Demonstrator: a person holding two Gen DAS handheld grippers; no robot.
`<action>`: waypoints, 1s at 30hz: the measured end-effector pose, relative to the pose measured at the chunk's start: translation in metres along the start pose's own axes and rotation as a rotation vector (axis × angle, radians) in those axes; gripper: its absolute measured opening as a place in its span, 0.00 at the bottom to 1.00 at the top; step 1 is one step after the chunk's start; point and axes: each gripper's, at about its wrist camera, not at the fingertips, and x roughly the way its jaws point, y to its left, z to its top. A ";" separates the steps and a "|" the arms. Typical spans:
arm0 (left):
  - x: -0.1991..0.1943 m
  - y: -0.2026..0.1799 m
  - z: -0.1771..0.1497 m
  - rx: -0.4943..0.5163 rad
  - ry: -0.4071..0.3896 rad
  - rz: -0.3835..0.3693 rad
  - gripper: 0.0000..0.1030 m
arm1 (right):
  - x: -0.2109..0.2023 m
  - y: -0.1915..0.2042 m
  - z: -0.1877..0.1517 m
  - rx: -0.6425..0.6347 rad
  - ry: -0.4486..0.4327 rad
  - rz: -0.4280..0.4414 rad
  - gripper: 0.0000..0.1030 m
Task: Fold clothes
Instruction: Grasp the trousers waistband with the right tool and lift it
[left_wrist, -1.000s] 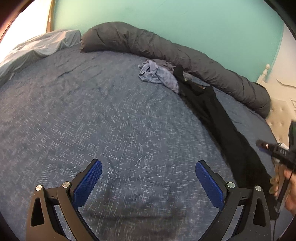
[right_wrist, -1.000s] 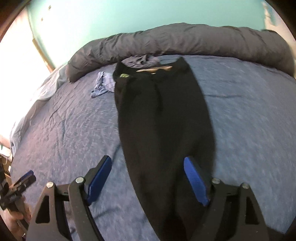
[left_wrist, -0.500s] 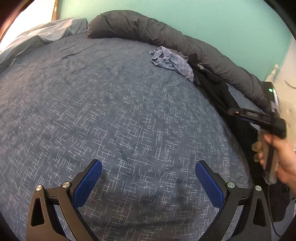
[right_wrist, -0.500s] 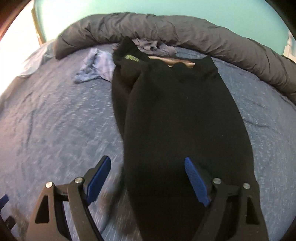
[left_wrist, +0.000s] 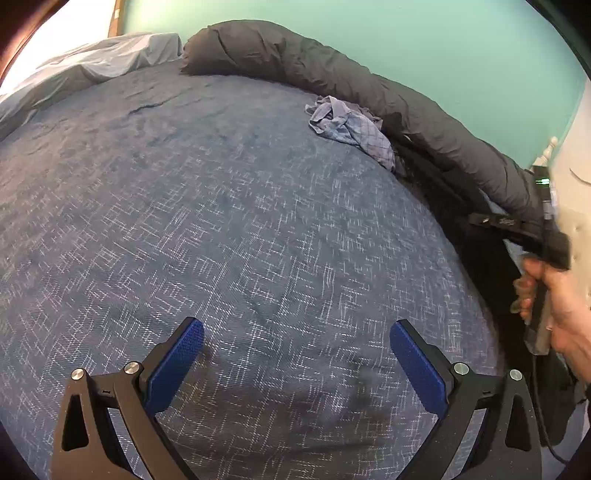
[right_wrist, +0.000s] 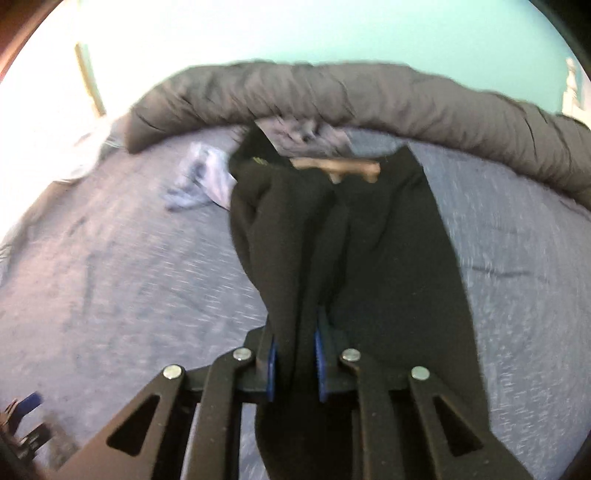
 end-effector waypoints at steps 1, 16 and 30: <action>0.000 0.000 0.000 0.001 -0.001 0.002 1.00 | -0.015 0.002 0.001 -0.007 -0.015 0.022 0.14; -0.081 -0.015 0.005 0.003 -0.046 -0.083 1.00 | -0.212 0.065 -0.064 -0.128 -0.060 0.310 0.14; -0.132 -0.011 -0.001 0.153 0.021 -0.001 1.00 | -0.191 0.099 -0.200 -0.062 0.152 0.367 0.19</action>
